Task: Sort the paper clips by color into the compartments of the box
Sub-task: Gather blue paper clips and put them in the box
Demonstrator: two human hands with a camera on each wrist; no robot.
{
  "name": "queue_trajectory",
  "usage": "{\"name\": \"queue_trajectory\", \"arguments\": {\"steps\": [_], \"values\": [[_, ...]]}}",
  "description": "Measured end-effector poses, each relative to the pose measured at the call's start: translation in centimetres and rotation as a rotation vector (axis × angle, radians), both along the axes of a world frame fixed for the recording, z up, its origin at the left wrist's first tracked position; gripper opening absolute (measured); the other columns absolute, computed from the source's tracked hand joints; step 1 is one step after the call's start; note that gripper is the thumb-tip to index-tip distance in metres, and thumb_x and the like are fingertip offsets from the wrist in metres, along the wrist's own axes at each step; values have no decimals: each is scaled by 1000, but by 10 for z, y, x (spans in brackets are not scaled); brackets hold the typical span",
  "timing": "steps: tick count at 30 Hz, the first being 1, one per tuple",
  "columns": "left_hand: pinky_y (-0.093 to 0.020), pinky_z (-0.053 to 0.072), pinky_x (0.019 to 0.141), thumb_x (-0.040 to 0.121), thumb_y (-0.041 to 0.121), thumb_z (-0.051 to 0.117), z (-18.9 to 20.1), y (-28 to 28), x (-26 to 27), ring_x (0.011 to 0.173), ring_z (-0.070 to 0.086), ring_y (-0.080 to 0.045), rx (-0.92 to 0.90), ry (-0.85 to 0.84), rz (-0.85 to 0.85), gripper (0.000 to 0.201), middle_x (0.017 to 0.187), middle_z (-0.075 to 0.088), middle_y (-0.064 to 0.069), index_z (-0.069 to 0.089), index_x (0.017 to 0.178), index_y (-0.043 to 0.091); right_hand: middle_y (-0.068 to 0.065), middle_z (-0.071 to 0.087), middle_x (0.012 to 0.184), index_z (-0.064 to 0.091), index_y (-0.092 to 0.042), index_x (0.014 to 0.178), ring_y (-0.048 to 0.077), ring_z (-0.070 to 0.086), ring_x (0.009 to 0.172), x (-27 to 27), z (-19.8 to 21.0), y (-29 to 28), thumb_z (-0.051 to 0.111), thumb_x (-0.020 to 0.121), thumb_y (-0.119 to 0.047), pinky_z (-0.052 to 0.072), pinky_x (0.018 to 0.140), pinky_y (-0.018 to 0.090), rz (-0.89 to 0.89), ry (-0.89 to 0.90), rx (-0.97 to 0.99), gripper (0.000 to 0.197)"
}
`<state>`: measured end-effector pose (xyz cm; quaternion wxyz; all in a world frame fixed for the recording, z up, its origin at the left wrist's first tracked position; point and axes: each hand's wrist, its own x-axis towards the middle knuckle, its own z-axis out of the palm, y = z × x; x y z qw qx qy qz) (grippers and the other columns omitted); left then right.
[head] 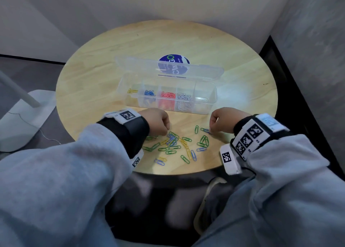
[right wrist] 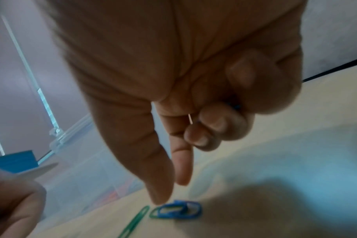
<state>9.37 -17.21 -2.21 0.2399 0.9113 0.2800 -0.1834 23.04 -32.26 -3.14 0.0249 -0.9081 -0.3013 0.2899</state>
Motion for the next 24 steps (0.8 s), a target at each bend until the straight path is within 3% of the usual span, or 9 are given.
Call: {"name": "queue_trajectory", "arguments": {"steps": [3,5,8,12,16,21,24], "values": [[-19,29,48,81,18,63,-7,-8,3,69,49,-11,109,32,-82,11,71,50,10,58,84,27,5,66,84,58,-16,71,22,61,80,-2,-7,5,63,78,-18,49,70,30,-6,-10,-55,9],[-19,28,49,79,21,67,-11,-10,5,79,49,-15,141,45,-117,12,80,53,8,57,84,26,12,71,93,67,-9,81,26,65,88,-3,-8,8,67,78,-18,52,75,32,6,3,-79,9],[-20,28,49,80,21,66,-14,-13,8,81,49,-15,166,47,-151,11,87,54,6,57,84,25,14,71,96,68,-8,84,27,65,85,-1,-10,8,68,78,-20,52,76,32,12,5,-80,14],[-23,35,63,83,19,62,-16,-13,10,82,49,-15,166,75,-147,7,88,56,5,63,88,24,14,72,94,69,-4,85,28,67,88,0,-9,6,66,79,-19,54,78,34,-2,16,-59,17],[-22,36,63,86,20,59,-18,-10,8,83,51,-16,118,80,-95,16,90,57,4,68,99,19,9,65,87,68,-6,88,24,61,83,-2,0,6,64,80,-16,46,66,29,15,7,-19,13],[-22,37,64,79,30,70,-20,-14,9,81,55,-18,90,99,-74,20,91,64,0,70,94,18,2,57,76,61,-11,79,20,54,75,-4,3,5,65,79,-17,40,56,23,44,13,2,7],[-23,39,69,79,30,71,-21,-15,12,83,56,-18,74,132,-76,27,95,68,-2,71,100,13,-2,53,66,53,-16,66,14,49,64,-5,5,5,67,80,-18,38,54,22,77,59,30,20]]}}
